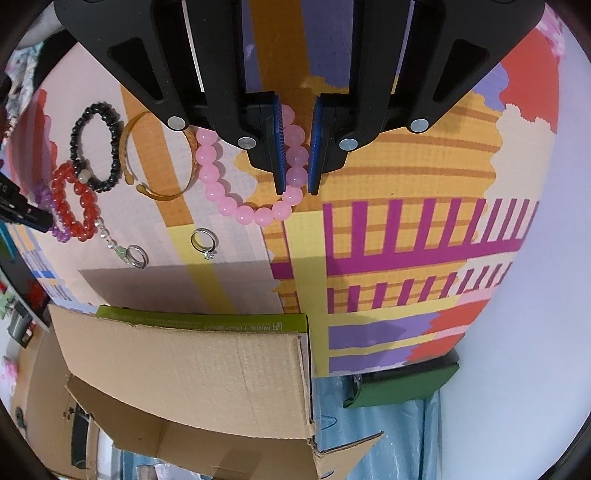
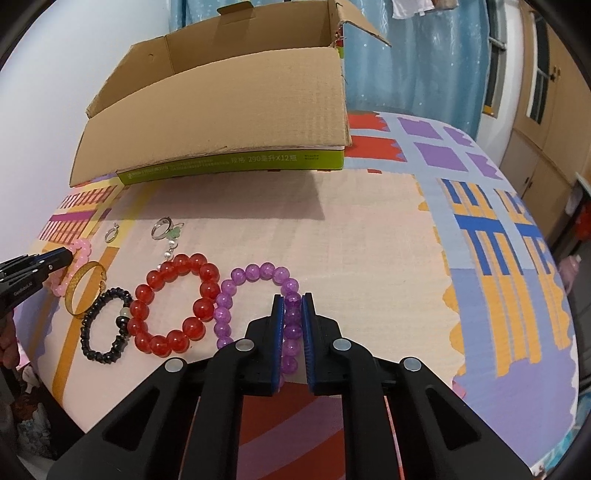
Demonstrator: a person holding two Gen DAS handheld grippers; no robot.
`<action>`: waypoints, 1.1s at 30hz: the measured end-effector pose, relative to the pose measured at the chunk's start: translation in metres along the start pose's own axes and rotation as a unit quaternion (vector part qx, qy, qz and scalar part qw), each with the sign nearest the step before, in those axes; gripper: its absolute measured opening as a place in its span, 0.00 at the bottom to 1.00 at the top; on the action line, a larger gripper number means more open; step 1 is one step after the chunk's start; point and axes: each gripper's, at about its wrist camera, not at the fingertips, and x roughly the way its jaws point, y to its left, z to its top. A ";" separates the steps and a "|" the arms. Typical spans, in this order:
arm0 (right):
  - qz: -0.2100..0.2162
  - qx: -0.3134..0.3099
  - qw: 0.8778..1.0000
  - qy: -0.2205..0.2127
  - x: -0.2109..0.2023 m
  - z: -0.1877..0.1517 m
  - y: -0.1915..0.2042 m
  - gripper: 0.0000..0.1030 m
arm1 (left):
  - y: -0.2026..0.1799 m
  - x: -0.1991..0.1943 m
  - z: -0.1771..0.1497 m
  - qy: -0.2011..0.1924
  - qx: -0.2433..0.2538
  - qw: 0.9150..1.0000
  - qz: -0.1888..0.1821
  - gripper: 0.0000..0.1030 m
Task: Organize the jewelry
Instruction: 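Grasp the pink bead bracelet with the left tool while the right tool grasps the purple bead bracelet, then lift both bracelets into the box and open both tools to release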
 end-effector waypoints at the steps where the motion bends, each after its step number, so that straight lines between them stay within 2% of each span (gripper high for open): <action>1: 0.001 0.001 1.000 -0.002 -0.002 0.000 0.000 0.09 | 0.001 -0.001 0.000 0.002 -0.003 1.000 -0.004 0.10; 7: 0.013 0.004 1.000 -0.016 -0.014 0.005 0.001 0.09 | 0.000 -0.014 0.003 -0.006 -0.003 1.000 -0.004 0.10; 18: 0.052 0.000 0.997 -0.049 -0.048 0.023 0.006 0.09 | -0.009 -0.057 0.018 -0.038 0.001 0.999 -0.033 0.10; 26: 0.061 -0.034 0.993 -0.094 -0.080 0.051 0.017 0.09 | -0.023 -0.099 0.041 -0.079 0.016 0.995 -0.055 0.10; 33: 0.067 -0.057 0.987 -0.137 -0.104 0.094 0.024 0.09 | -0.030 -0.125 0.080 -0.113 0.037 0.990 -0.071 0.11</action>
